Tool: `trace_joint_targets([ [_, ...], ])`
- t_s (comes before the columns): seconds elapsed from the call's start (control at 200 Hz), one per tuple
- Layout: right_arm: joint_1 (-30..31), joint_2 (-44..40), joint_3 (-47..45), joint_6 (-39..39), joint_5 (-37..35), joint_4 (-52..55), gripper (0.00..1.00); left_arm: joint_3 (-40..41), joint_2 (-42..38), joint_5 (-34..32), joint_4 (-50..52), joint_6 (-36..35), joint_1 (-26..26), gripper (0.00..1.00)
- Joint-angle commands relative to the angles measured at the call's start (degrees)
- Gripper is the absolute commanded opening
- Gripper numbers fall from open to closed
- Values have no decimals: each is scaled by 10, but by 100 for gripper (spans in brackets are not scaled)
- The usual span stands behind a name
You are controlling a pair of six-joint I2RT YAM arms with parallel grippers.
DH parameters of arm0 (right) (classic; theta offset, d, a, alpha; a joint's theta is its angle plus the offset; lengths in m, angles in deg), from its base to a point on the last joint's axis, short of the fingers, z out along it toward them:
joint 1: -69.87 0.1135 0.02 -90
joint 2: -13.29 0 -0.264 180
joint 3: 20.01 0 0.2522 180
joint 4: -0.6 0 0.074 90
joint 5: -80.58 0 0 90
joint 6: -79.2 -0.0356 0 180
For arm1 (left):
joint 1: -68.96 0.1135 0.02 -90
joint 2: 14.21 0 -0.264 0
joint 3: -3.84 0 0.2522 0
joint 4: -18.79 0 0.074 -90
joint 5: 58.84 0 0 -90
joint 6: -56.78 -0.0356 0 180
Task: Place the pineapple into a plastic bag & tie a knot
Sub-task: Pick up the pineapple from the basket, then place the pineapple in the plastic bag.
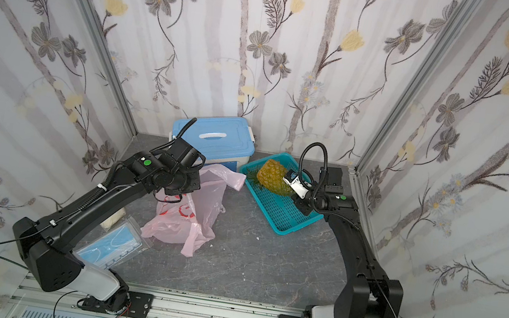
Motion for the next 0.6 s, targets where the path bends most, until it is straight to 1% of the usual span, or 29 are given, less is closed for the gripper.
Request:
trace_joint_targets([
  [0.0,42,-66,-29,-251,71,-25,0,-2,5,13,-33,-12,0,0],
  [0.06,65,-117,-67,-361,67,-32,0,1,5,16,-33,-17,0,0],
  [0.1,81,-153,-95,-419,70,-28,0,3,3,16,-33,-18,0,0],
  [0.165,120,-207,-141,-475,68,-8,0,12,-2,16,-40,-21,0,0],
  [0.265,185,-278,-205,-538,58,20,0,28,-12,27,-61,-27,-1,0],
  [0.305,215,-300,-229,-556,55,24,0,33,-14,35,-68,-33,0,0],
  [0.365,265,-325,-255,-573,31,23,0,33,-15,41,-68,-43,0,0],
  [0.445,323,-332,-281,-579,-1,-4,0,36,-15,49,-70,-57,0,0],
  [0.49,340,-314,-279,-576,-17,-22,0,40,-15,62,-75,-70,0,0],
  [0.53,345,-284,-270,-567,-14,-34,0,41,-15,77,-78,-87,0,0],
  [0.594,351,-224,-219,-557,-6,-42,0,43,-14,94,-76,-112,0,0],
])
